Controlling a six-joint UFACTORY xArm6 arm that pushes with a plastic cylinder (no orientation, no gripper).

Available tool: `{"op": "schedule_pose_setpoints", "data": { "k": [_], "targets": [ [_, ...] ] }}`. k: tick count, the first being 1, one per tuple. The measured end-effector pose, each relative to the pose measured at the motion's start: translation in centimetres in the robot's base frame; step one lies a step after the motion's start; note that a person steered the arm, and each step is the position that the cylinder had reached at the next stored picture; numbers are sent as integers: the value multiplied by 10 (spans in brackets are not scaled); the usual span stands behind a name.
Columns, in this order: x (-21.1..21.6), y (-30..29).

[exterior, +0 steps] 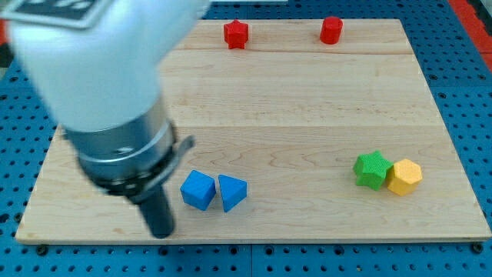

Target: Push the green circle into the blue cube

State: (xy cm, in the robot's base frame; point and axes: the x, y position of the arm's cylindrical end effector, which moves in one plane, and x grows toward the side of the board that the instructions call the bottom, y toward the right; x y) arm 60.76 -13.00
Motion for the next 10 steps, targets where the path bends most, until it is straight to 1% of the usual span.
{"op": "schedule_pose_setpoints", "data": {
  "k": [1, 2, 3, 4, 5, 6, 7, 8, 10],
  "targets": [
    [-36, -67],
    [-84, -121],
    [-146, -129],
    [-197, -137],
    [-227, -86],
    [-202, -32],
    [-168, -4],
    [-162, -13],
    [-125, 6]
  ]
}}
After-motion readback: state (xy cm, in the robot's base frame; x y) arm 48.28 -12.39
